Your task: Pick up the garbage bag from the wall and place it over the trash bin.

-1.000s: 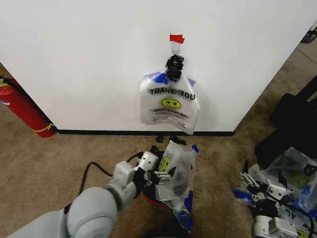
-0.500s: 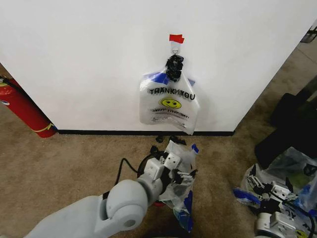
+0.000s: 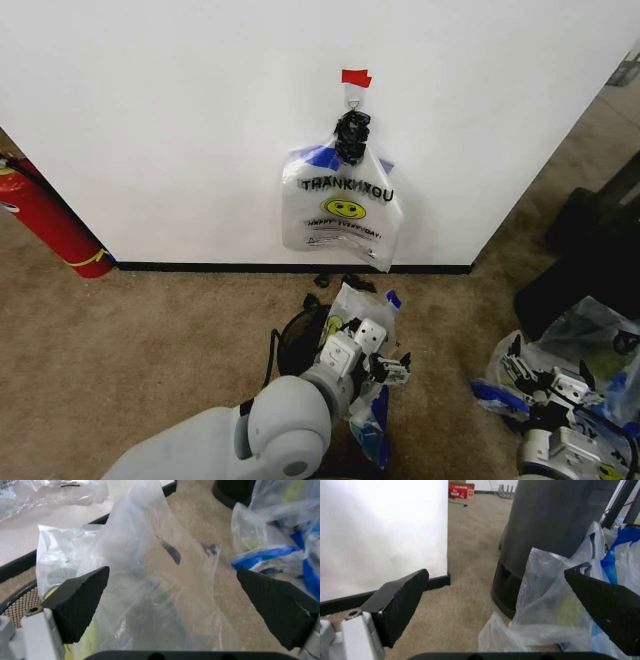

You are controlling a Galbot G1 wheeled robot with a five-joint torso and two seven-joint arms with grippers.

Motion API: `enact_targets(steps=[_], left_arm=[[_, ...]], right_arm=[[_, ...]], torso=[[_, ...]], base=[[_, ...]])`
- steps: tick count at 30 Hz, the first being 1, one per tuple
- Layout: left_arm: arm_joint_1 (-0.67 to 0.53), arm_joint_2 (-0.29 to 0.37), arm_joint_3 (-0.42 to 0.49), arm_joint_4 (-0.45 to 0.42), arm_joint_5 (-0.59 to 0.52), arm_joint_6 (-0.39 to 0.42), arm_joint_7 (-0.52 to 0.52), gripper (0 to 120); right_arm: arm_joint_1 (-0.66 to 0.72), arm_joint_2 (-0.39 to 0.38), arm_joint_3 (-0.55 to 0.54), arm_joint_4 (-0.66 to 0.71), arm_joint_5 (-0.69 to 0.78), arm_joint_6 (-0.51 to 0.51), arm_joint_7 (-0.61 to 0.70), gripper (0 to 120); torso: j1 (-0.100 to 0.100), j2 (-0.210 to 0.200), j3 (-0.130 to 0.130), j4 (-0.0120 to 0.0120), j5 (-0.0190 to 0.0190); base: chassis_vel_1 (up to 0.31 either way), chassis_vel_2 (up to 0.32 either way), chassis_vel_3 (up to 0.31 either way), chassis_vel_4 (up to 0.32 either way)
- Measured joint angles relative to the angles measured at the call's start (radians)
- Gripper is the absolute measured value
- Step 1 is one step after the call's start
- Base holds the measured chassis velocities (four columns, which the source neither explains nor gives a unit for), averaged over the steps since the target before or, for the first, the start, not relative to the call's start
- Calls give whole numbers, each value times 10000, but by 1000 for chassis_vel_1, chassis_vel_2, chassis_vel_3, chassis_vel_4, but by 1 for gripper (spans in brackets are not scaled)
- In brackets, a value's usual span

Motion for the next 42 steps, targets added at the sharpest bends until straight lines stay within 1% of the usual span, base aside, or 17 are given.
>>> enact_targets(steps=[3, 4, 5, 7, 9, 12, 13, 14, 16, 18, 19, 20, 21, 26, 28, 31, 42], left_arm=[[-279, -377, 179, 115, -233, 3, -199, 100], [-474, -822, 165, 90, -1321, 115, -756, 98], [-499, -1052, 136, 70, -1677, 190, -1000, 93], [-489, -1293, 124, 75, -1706, 312, -1190, 90], [-366, -1469, 248, 165, -958, 594, -1278, 82], [-100, -1572, 525, 237, -382, 866, -1460, 70], [17, -1628, 641, 344, 53, 870, -1403, 64], [17, -1628, 641, 344, 53, 870, -1403, 64], [183, -1660, 816, 573, 901, 880, -1180, 57], [258, -1653, 917, 657, 1221, 892, -1102, 52], [303, -1727, 1073, 824, 1672, 896, -1013, 43], [302, -1815, 1140, 929, 1881, 896, -977, 40], [302, -1815, 1140, 929, 1881, 896, -977, 40], [308, -2154, 1396, 1534, 2966, 913, -918, 19], [315, -2129, 1386, 1554, 3014, 935, -927, 17], [352, -1772, 1215, 1469, 3008, 975, -1007, 2], [515, -1660, 1020, 1350, 2885, 943, -1085, 0]], right_arm=[[52, 22, 7, -129, 4, 0, -7, 100], [91, 29, 51, -215, 13, 14, -3, 100], [95, 37, 79, -245, 35, 26, -3, 100], [93, 47, 105, -266, 80, 32, -12, 100], [80, 42, 150, -304, 164, 40, -49, 100], [105, -25, 208, -356, 239, 42, -84, 100], [140, -39, 228, -391, 265, 40, -91, 100], [140, -39, 228, -391, 265, 40, -91, 100], [160, -45, 239, -401, 346, 30, -135, 100], [156, -57, 250, -402, 381, 29, -165, 100], [150, -59, 272, -429, 397, 30, -187, 100], [148, -58, 279, -464, 402, 33, -193, 100], [148, -58, 279, -464, 402, 33, -193, 100], [18, -34, 243, -510, 429, 89, -266, 100], [6, -35, 243, -507, 443, 94, -279, 100], [-16, -72, 186, -493, 492, 98, -349, 100], [72, -76, -125, -509, 358, 47, -411, 100]], torso=[[0, 0, 0, -1, 1], [0, 0, 0, 0, 3], [0, 0, 0, -2, 1], [0, 0, 0, -5, -2], [0, 0, 0, -3, 3], [0, 0, -1, 1, 0], [-1, 0, -1, 0, 0], [-1, 0, -1, 0, 0], [0, 0, -1, -1, 1], [0, 0, -1, 0, 0], [-1, 1, -1, 1, 1], [-1, 0, -1, 0, 0], [-1, 0, -1, 0, 0], [-1, 0, -1, -2, 0], [-1, 0, -1, -2, 0], [-1, 0, -1, -1, 0], [-1, 0, -1, -2, -1]], base=[[0, 0, 0, 0], [0, 0, 0, 0], [0, 0, 0, 0], [0, 0, 0, 0], [0, 0, 0, 0], [0, 0, 0, 0], [0, 0, 0, 0], [0, 0, 0, 0], [0, 0, 0, 0], [0, 0, 0, 0], [0, 0, 0, 0], [0, 0, 0, 0], [0, 0, 0, 0], [0, 0, 0, 0], [0, 0, 0, 0], [0, 0, 0, 0], [0, 0, 0, 0]])
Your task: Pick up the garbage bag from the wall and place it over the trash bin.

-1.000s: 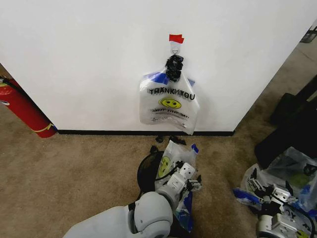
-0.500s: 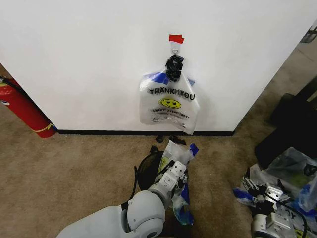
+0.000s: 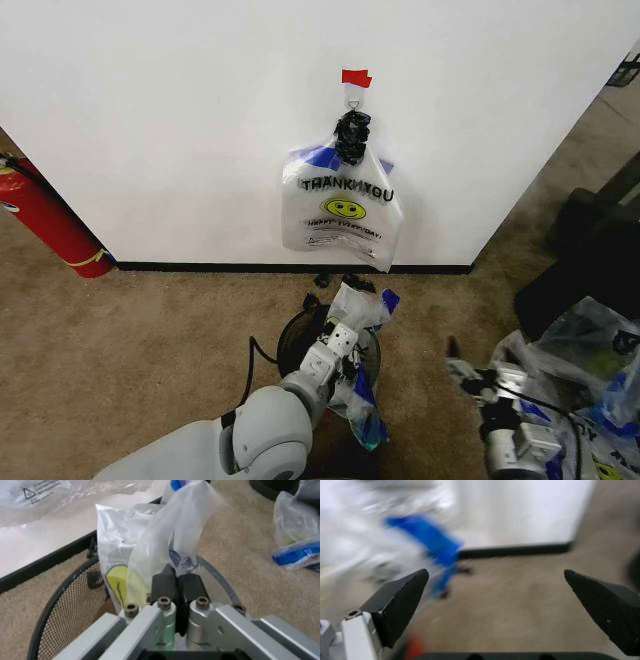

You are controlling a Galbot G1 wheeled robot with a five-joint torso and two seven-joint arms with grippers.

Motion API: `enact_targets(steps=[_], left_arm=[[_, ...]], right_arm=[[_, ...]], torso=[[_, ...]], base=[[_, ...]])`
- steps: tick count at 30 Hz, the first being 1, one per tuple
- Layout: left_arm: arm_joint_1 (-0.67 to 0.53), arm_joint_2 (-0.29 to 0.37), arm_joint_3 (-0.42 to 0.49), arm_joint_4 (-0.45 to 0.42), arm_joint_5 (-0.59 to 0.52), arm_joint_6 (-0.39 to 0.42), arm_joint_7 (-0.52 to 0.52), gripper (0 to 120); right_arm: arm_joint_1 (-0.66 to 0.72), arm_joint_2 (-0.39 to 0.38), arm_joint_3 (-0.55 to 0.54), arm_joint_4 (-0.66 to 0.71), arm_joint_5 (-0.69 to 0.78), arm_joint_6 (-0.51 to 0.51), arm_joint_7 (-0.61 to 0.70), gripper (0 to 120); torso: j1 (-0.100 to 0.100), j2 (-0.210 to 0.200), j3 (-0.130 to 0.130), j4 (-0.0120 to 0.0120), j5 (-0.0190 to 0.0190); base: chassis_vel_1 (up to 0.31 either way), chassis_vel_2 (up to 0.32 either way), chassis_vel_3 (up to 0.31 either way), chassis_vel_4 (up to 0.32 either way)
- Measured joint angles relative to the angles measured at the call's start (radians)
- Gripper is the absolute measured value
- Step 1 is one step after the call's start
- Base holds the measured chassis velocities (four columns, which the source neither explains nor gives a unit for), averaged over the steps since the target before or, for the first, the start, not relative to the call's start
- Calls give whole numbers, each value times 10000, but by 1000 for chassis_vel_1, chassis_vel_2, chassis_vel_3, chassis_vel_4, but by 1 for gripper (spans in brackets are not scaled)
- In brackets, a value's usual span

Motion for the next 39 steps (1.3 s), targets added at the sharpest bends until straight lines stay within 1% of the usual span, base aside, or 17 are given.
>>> enact_targets(steps=[5, 8, 12, 15, 17, 18, 20, 23, 24, 27, 28, 30, 33, 34, 36, 38, 39], left_arm=[[136, 217, -161, -236, -117, -15, -5, 0], [302, 558, -436, -500, -238, -76, 1, 0], [360, 677, -537, -584, -331, -128, 11, 0], [450, 731, -623, -657, -410, -170, 25, 0], [450, 731, -623, -657, -410, -170, 25, 0], [521, 767, -682, -719, -456, -202, 34, 0], [573, 828, -724, -781, -477, -229, 45, 0], [707, 990, -837, -911, -484, -270, 102, 0], [707, 990, -837, -911, -484, -270, 102, 0], [635, 1105, -890, -926, -588, -277, 149, 0], [485, 1111, -879, -870, -726, -279, 151, 0], [119, 1082, -719, -743, -986, -288, 148, 0], [-137, 1038, -576, -651, -1112, -299, 148, 0], [-425, 969, -415, -543, -1231, -323, 148, 0], [-596, 932, -314, -490, -1304, -351, 150, 0], [-637, 950, -311, -493, -1332, -364, 159, 0], [-637, 950, -311, -493, -1332, -364, 159, 0]], right_arm=[[-47, -65, -125, 122, 29, -103, -101, 100], [-107, -245, -293, 241, 30, -290, -401, 100], [-168, -381, -502, 426, 110, -529, -639, 100], [-245, -665, -814, 638, 459, -824, -1235, 100], [-245, -665, -814, 638, 459, -824, -1235, 100], [-280, -968, -1073, 719, 638, -901, -1885, 100], [-273, -1244, -1339, 787, 837, -1033, -2250, 100], [128, -1900, -2079, 942, 1955, -2046, -2558, 100], [128, -1900, -2079, 942, 1955, -2046, -2558, 100], [812, -2303, -2631, 864, 3012, -2917, -2568, 100], [1074, -2396, -2817, 792, 3370, -3170, -2513, 100], [1405, -2453, -3013, 729, 3778, -3600, -2360, 100], [1525, -2433, -3030, 728, 3910, -3904, -2173, 100], [1593, -2366, -3004, 748, 4066, -4170, -1947, 100], [1758, -2320, -3016, 752, 4277, -4464, -1709, 100], [2222, -2276, -3193, 732, 4612, -5019, -1217, 100], [2222, -2276, -3193, 732, 4612, -5019, -1217, 100]], torso=[[0, 0, 0, 0, -1], [0, 0, 0, 1, -1], [0, 0, 0, 1, -1], [0, 0, 0, 0, -1], [0, 0, 0, 0, -1], [0, 0, 0, 0, -2], [0, 0, 0, 0, -1], [0, 0, 0, 1, -2], [0, 0, 0, 1, -2], [0, 0, 0, 5, -2], [0, 0, 0, 2, 0], [0, 0, 1, 3, -1], [0, 0, 1, 2, -1], [0, 0, 0, 0, -1], [0, 0, 1, -13, -2], [0, 0, 0, 1, 0], [0, 0, 0, 1, 0]], base=[[0, 0, 0, 0], [0, 0, 0, 0], [0, 0, 0, 0], [0, 0, 0, 0], [0, 0, 0, 0], [0, 0, 0, 0], [0, 0, 0, 0], [0, 0, 0, 0], [0, 0, 0, 0], [0, 0, 0, 0], [0, 0, 0, 0], [0, 0, 0, 0], [0, 0, 0, 0], [0, 0, 0, 0], [0, 0, 0, 0], [0, 0, 0, 0], [0, 0, 0, 0]])
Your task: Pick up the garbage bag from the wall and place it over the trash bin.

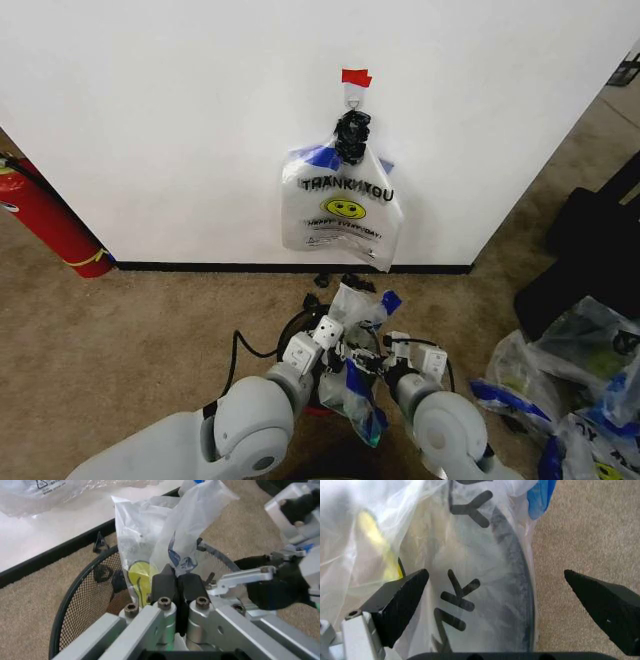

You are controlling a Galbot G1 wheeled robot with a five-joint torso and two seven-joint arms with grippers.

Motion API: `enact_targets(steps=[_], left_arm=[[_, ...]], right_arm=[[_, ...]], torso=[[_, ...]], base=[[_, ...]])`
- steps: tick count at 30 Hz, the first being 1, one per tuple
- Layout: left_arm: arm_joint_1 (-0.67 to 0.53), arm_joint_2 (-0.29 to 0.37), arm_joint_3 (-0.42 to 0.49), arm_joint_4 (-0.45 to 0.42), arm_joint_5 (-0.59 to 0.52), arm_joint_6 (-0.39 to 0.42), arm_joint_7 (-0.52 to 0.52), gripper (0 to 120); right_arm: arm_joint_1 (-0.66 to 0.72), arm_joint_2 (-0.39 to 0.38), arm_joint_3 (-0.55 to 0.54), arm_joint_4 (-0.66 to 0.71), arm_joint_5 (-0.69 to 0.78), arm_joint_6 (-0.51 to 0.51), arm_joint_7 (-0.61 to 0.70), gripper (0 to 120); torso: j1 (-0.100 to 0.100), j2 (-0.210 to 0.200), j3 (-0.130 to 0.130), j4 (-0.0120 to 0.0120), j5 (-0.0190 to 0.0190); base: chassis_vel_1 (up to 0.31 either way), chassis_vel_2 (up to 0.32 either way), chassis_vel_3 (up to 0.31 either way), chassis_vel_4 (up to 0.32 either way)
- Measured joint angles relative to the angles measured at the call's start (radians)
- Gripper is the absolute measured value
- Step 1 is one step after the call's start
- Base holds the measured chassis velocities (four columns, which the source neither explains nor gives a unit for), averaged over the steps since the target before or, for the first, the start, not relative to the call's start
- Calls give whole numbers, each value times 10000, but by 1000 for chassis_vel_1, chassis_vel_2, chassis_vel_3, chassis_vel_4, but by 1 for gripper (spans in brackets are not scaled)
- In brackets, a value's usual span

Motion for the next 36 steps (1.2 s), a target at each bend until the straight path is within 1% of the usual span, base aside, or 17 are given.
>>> enact_targets(steps=[4, 8, 9, 13, 18, 20, 21, 22, 23, 24, 27, 29, 32, 33, 34, 35, 36], left_arm=[[182, 190, -202, -58, -1, -16, 24, 0], [378, 328, -360, -143, 10, -24, 50, 0], [457, 359, -426, -174, 21, -25, 59, 0], [918, 471, -773, -313, 139, -87, 176, 0], [1300, 604, -968, -424, 306, -172, 270, 0], [1306, 595, -985, -435, 331, -183, 275, 0], [1301, 579, -1001, -439, 338, -186, 276, 0], [1301, 579, -1001, -439, 338, -186, 276, 0], [1294, 569, -1014, -446, 340, -188, 277, 0], [1290, 574, -1023, -463, 343, -190, 277, 0], [1313, 613, -1045, -494, 352, -194, 281, 0], [1318, 616, -1049, -494, 355, -196, 284, 0], [1341, 630, -1080, -493, 377, -212, 292, 0], [1346, 634, -1086, -490, 380, -217, 293, 0], [1362, 645, -1112, -472, 388, -232, 303, 0], [1367, 647, -1123, -466, 389, -237, 308, 0], [1367, 647, -1123, -466, 389, -237, 308, 0]], right_arm=[[611, 116, -396, -191, 616, -636, 596, 100], [1015, 207, -671, -355, 960, -935, 827, 97], [1180, 238, -780, -430, 1079, -1113, 937, 94], [1897, 527, -1194, -819, 1889, -1895, 1878, 90], [2334, 766, -1301, -992, 2610, -2348, 2620, 89], [2508, 800, -1319, -1069, 2915, -2479, 2873, 83], [2623, 845, -1329, -1101, 3188, -2595, 3130, 78], [2623, 845, -1329, -1101, 3188, -2595, 3130, 78], [2750, 910, -1332, -1103, 3521, -2782, 3515, 74], [2875, 976, -1319, -1100, 3967, -3006, 3991, 69], [2976, 1030, -1240, -1039, 4589, -3139, 4697, 56], [2986, 1032, -1223, -1027, 4692, -3140, 4786, 54], [3010, 1033, -1133, -1003, 5199, -3141, 5107, 40], [3017, 1031, -1119, -999, 5298, -3142, 5171, 38], [3058, 1019, -1097, -1000, 5537, -3143, 5346, 32], [3090, 1010, -1098, -1012, 5623, -3143, 5421, 29], [3090, 1010, -1098, -1012, 5623, -3143, 5421, 29]], torso=[[0, -1, 1, 2, -1], [0, 0, 1, -1, -2], [0, -1, 0, 0, -2], [0, -1, 0, 0, -2], [0, 0, 0, 0, -2], [0, 0, 0, -1, -2], [0, 0, 0, -1, -1], [0, 0, 0, -1, -1], [0, 0, 0, -1, -1], [0, 0, 0, 1, -1], [0, 0, 0, -1, 0], [0, 0, 0, -1, 0], [0, 0, 0, -1, -1], [0, 0, 0, -1, -1], [0, 0, 0, -1, -1], [0, 0, 0, -1, -1], [0, 0, 0, -1, -1]], base=[[0, 0, 0, 0], [0, 0, 0, 0], [0, 0, 0, 0], [0, 0, 0, 0], [0, 0, 0, 0], [0, 0, 0, 0], [0, 0, 0, 0], [0, 0, 0, 0], [0, 0, 0, 0], [0, 0, 0, 0], [0, 0, 0, 0], [0, 0, 0, 0], [0, 0, 0, 0], [0, 0, 0, 0], [0, 0, 0, 0], [0, 0, 0, 0], [0, 0, 0, 0]])
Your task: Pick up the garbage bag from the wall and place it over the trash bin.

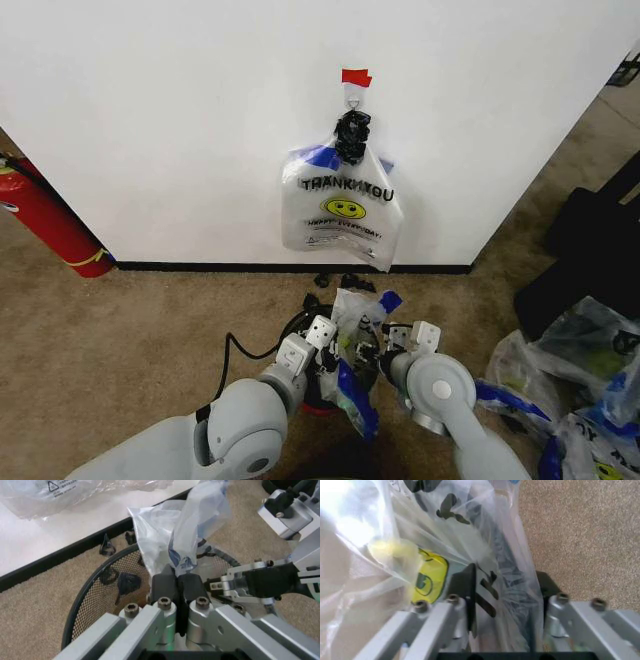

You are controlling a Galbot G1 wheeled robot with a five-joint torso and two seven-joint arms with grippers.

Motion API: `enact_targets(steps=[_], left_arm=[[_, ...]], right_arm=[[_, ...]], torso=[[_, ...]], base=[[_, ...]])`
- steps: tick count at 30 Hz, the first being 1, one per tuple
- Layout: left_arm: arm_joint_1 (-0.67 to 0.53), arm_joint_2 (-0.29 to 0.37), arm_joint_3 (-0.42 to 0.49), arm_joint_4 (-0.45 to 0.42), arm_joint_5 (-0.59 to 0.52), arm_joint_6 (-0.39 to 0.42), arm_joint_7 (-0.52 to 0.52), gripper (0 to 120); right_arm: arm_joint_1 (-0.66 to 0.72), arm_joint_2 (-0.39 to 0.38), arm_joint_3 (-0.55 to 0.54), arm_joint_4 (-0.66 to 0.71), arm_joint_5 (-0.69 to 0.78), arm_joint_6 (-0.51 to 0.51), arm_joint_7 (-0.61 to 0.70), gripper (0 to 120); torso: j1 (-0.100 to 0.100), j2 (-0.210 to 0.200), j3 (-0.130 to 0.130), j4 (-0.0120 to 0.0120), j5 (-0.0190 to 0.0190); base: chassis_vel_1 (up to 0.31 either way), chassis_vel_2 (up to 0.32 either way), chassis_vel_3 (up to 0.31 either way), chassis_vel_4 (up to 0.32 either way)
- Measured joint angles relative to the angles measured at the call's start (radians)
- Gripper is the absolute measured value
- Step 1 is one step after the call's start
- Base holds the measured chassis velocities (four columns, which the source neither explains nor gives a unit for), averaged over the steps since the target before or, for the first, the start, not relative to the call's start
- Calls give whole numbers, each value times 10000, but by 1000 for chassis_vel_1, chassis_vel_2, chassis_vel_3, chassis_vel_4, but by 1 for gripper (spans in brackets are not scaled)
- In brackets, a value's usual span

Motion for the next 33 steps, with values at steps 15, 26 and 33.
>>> enact_targets(steps=[15, 26, 33], left_arm=[[68, -6, -78, 48, 46, -55, 22, 0], [67, 5, -114, 137, 53, -69, 29, 0], [119, 92, -195, 133, 41, -72, 29, 0]], right_arm=[[581, -38, -191, -258, 1117, 0, 1009, 0], [529, 221, -146, -229, 884, 14, 1011, 0], [333, 538, 19, -180, 661, 23, 876, 0]], torso=[[0, 0, 0, 1, 0], [0, 0, 0, 0, 0], [0, 0, 0, 1, 2]], base=[[0, 0, 0, 0], [0, 0, 0, 0], [0, 0, 0, 0]])
